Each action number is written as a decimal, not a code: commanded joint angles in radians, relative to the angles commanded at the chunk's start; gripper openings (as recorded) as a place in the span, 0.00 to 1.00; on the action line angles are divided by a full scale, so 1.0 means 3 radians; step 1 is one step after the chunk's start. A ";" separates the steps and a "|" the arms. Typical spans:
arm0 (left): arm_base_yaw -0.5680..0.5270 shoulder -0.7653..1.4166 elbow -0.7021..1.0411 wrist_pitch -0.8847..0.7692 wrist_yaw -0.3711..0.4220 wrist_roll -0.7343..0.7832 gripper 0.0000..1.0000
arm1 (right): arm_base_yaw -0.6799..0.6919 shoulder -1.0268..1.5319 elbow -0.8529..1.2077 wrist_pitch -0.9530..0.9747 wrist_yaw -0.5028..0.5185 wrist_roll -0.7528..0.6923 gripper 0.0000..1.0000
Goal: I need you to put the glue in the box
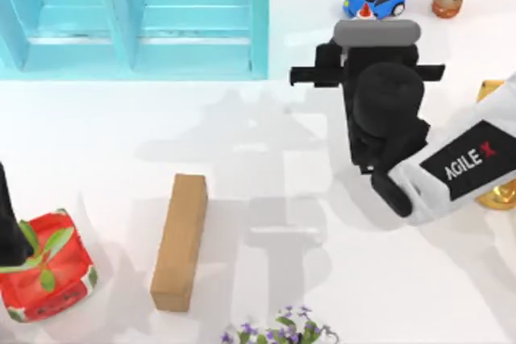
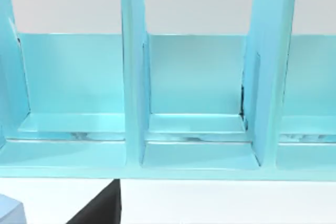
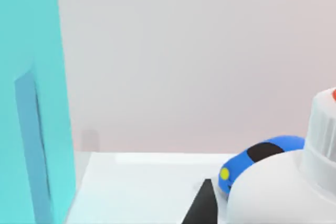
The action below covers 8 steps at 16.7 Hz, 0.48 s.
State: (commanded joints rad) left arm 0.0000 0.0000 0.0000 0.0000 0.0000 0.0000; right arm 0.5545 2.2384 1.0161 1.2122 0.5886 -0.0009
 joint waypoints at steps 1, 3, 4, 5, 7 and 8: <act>0.0000 0.0000 0.0000 0.0000 0.0000 0.0000 1.00 | 0.0000 -0.0006 -0.0001 -0.0005 0.0000 0.0000 0.00; 0.0000 0.0000 0.0000 0.0000 0.0000 0.0000 1.00 | 0.0000 -0.0006 -0.0001 -0.0005 0.0000 0.0000 0.00; 0.0000 0.0000 0.0000 0.0000 0.0000 0.0000 1.00 | -0.0003 0.0006 0.0013 0.0005 -0.0001 0.0006 0.00; 0.0000 0.0000 0.0000 0.0000 0.0000 0.0000 1.00 | -0.0003 0.0006 0.0013 0.0005 -0.0001 0.0006 0.00; 0.0000 0.0000 0.0000 0.0000 0.0000 0.0000 1.00 | -0.0063 -0.0082 0.0048 0.0063 -0.0099 0.0011 0.00; 0.0000 0.0000 0.0000 0.0000 0.0000 0.0000 1.00 | -0.0124 -0.0161 0.0075 0.0117 -0.0200 0.0015 0.00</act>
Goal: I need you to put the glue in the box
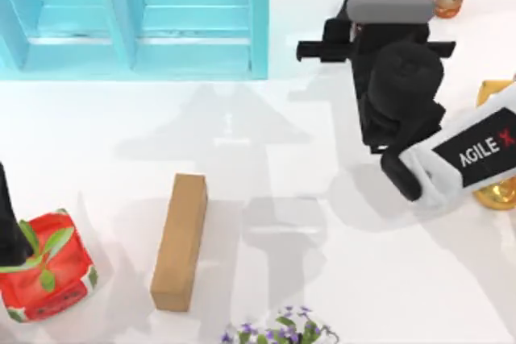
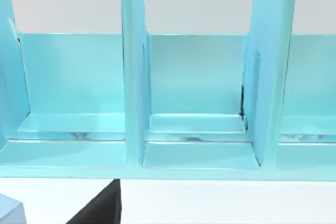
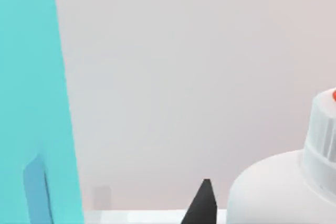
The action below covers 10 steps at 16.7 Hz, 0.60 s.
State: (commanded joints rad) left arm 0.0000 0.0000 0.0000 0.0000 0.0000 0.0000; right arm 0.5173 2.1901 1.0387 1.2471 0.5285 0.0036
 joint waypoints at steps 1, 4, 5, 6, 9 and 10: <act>0.0000 0.0000 0.0000 0.0000 0.0000 0.0000 1.00 | -0.0080 -0.0096 0.0029 0.0063 -0.0136 0.0003 0.00; 0.0000 0.0000 0.0000 0.0000 0.0000 0.0000 1.00 | -0.0429 -0.0433 0.0103 0.0286 -0.0748 0.0012 0.00; 0.0000 0.0000 0.0000 0.0000 0.0000 0.0000 1.00 | -0.0584 -0.0545 0.0117 0.0363 -0.1017 0.0014 0.00; 0.0000 0.0000 0.0000 0.0000 0.0000 0.0000 1.00 | -0.0760 -0.0647 0.0123 0.0438 -0.1315 0.0017 0.00; 0.0000 0.0000 0.0000 0.0000 0.0000 0.0000 1.00 | -0.1397 -0.0854 0.0082 0.0630 -0.2322 0.0024 0.00; 0.0000 0.0000 0.0000 0.0000 0.0000 0.0000 1.00 | -0.1640 -0.0887 0.0050 0.0679 -0.2684 0.0026 0.00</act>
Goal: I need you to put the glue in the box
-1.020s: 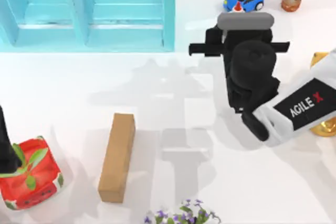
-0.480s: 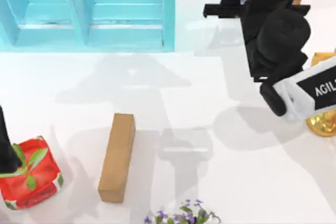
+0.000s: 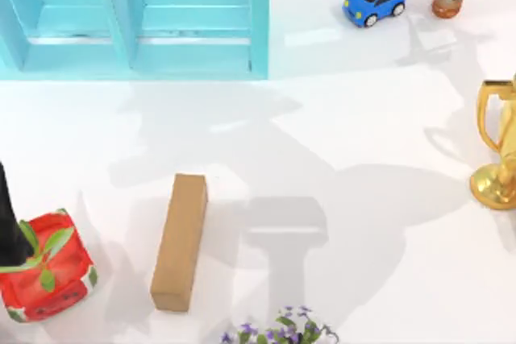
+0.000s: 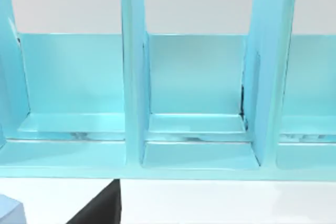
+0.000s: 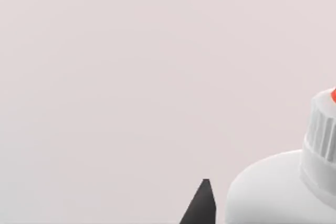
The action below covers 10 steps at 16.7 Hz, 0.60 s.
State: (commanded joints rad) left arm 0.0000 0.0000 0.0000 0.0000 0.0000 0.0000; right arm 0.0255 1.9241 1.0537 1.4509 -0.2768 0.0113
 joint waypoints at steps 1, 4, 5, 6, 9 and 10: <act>0.0000 0.0000 0.0000 0.0000 0.0000 0.0000 1.00 | -0.0254 -0.0016 -0.0040 0.0040 -0.0371 0.0000 0.00; 0.0000 0.0000 0.0000 0.0000 0.0000 0.0000 1.00 | -0.1054 0.0012 -0.0190 0.0101 -0.1506 -0.0005 0.00; 0.0000 0.0000 0.0000 0.0000 0.0000 0.0000 1.00 | -0.1323 0.0042 -0.0248 0.0098 -0.1887 -0.0010 0.00; 0.0000 0.0000 0.0000 0.0000 0.0000 0.0000 1.00 | -0.1589 0.0080 -0.0310 0.0086 -0.2265 -0.0016 0.00; 0.0000 0.0000 0.0000 0.0000 0.0000 0.0000 1.00 | -0.2333 0.0240 -0.0512 0.0003 -0.3344 -0.0046 0.00; 0.0000 0.0000 0.0000 0.0000 0.0000 0.0000 1.00 | -0.2558 0.0306 -0.0582 -0.0037 -0.3671 -0.0058 0.00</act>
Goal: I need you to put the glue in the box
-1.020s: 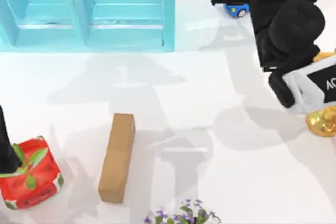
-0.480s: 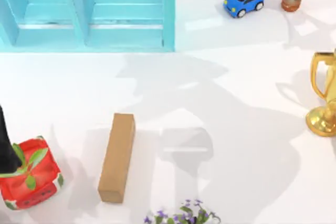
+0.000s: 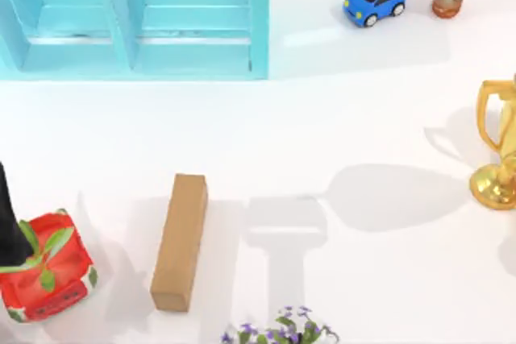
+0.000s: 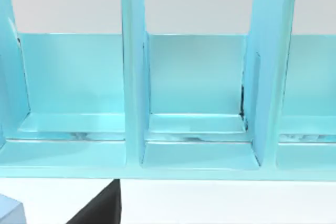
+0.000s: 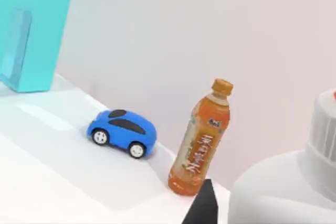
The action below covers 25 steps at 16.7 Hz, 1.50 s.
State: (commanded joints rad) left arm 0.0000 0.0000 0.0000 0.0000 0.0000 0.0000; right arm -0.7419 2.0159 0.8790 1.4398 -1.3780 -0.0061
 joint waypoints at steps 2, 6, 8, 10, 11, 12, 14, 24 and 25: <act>0.0000 0.0000 0.0000 0.0000 0.0000 0.0000 1.00 | -0.0404 0.0138 -0.0136 -0.0088 -0.0576 -0.0026 0.00; 0.0000 0.0000 0.0000 0.0000 0.0000 0.0000 1.00 | -0.0971 0.0366 -0.0336 -0.0249 -0.1313 -0.0070 0.00; 0.0000 0.0000 0.0000 0.0000 0.0000 0.0000 1.00 | -0.1107 0.0420 -0.0382 -0.0293 -0.1473 -0.0081 0.00; 0.0000 0.0000 0.0000 0.0000 0.0000 0.0000 1.00 | -0.1131 0.0430 -0.0391 -0.0301 -0.1501 -0.0084 0.00; 0.0000 0.0000 0.0000 0.0000 0.0000 0.0000 1.00 | -0.1131 0.0430 -0.0391 -0.0301 -0.1501 -0.0084 0.00; 0.0000 0.0000 0.0000 0.0000 0.0000 0.0000 1.00 | -0.1131 0.0430 -0.0391 -0.0301 -0.1501 -0.0084 0.00; 0.0000 0.0000 0.0000 0.0000 0.0000 0.0000 1.00 | -0.1094 0.0678 0.0182 -0.0767 -0.0712 -0.0037 0.00; 0.0000 0.0000 0.0000 0.0000 0.0000 0.0000 1.00 | -0.0543 0.0544 -0.0500 -0.0245 -0.0888 -0.0297 0.00; 0.0000 0.0000 0.0000 0.0000 0.0000 0.0000 1.00 | -0.0525 0.0562 -0.0540 -0.0236 -0.0891 -0.0304 0.00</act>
State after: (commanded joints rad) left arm 0.0000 0.0000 0.0000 0.0000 0.0000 0.0000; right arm -0.8994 2.1844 0.7170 1.3690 -1.6452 -0.0972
